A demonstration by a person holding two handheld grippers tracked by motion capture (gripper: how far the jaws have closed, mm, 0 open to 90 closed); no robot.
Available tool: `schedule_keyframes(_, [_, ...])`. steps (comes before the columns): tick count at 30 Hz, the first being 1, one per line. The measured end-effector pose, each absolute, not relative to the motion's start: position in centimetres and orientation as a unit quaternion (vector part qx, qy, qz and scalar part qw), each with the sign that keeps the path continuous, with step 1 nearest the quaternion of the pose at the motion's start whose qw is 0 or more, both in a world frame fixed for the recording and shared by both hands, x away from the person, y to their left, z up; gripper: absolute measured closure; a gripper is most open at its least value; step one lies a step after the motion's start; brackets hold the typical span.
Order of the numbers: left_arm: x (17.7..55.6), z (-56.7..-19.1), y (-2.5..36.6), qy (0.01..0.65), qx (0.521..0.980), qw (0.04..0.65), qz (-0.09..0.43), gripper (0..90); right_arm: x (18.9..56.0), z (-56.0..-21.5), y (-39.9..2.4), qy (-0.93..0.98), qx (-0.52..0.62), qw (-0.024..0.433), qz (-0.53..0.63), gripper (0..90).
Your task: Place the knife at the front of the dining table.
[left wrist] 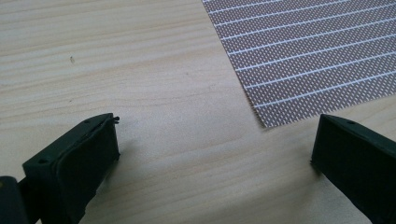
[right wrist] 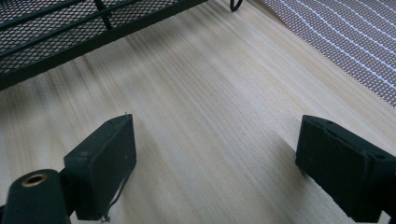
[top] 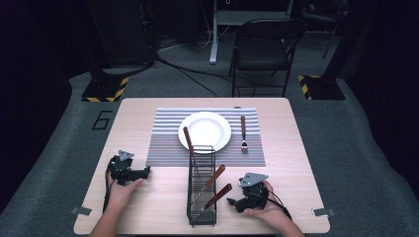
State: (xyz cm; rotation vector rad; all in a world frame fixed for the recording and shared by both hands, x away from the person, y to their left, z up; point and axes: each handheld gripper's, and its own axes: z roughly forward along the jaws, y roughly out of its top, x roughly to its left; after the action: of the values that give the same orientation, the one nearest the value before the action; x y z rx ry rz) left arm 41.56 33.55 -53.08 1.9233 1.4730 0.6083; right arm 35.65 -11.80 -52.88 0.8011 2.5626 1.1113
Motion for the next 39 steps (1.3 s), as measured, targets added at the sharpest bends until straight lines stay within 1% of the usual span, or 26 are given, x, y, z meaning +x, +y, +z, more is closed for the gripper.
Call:
schedule_keyframes(2, [41.5,-53.0,33.6,0.56,0.734,0.311,0.227,0.6,35.7,-52.9,-11.9,0.878,0.269,0.118,0.378,11.4])
schedule_keyframes(4, [41.4,-52.5,33.5,0.563,0.741,0.294,0.216,1.9,35.6,-52.9,-11.8,0.876,0.274,0.117,0.38,11.4])
schedule_keyframes(8, [41.0,-52.0,33.3,0.572,0.736,0.291,0.216,16.0,35.7,-52.9,-11.8,0.877,0.272,0.117,0.379,11.4])
schedule_keyframes(12, [40.8,-51.8,33.3,0.575,0.737,0.286,0.208,17.4,35.7,-52.9,-11.9,0.878,0.269,0.118,0.378,11.4])
schedule_keyframes(14, [40.6,-51.4,33.2,0.575,0.733,0.294,0.213,17.5,35.7,-52.9,-11.9,0.878,0.27,0.118,0.378,11.4])
schedule_keyframes(15, [40.4,-51.0,33.1,0.579,0.725,0.307,0.211,17.4,35.7,-52.9,-11.9,0.878,0.27,0.117,0.378,11.4])
schedule_keyframes(16, [40.4,-51.0,33.1,0.579,0.725,0.307,0.211,17.5,35.7,-52.9,-11.9,0.878,0.27,0.117,0.378,11.4])
schedule_keyframes(20, [39.9,-49.9,32.8,0.565,0.724,0.34,0.199,18.0,35.7,-52.9,-11.9,0.878,0.27,0.118,0.378,11.4])
schedule_keyframes(22, [39.5,-49.5,32.7,0.557,0.724,0.353,0.202,25.7,35.7,-52.9,-11.9,0.878,0.27,0.118,0.378,11.4])
schedule_keyframes(24, [39.2,-49.0,32.6,0.552,0.727,0.359,0.193,31.3,35.7,-52.9,-11.9,0.878,0.27,0.118,0.378,11.4])
schedule_keyframes(30, [38.8,-48.0,32.1,0.542,0.728,0.375,0.19,35.1,35.7,-52.9,-11.9,0.878,0.27,0.118,0.378,11.4])
schedule_keyframes(34, [38.6,-47.3,31.6,0.531,0.73,0.395,0.172,41.7,35.7,-52.9,-11.9,0.878,0.27,0.118,0.378,11.4])
schedule_keyframes(39, [38.4,-46.8,30.6,0.524,0.74,0.391,0.16,41.8,35.7,-52.9,-11.9,0.878,0.27,0.118,0.378,11.4])
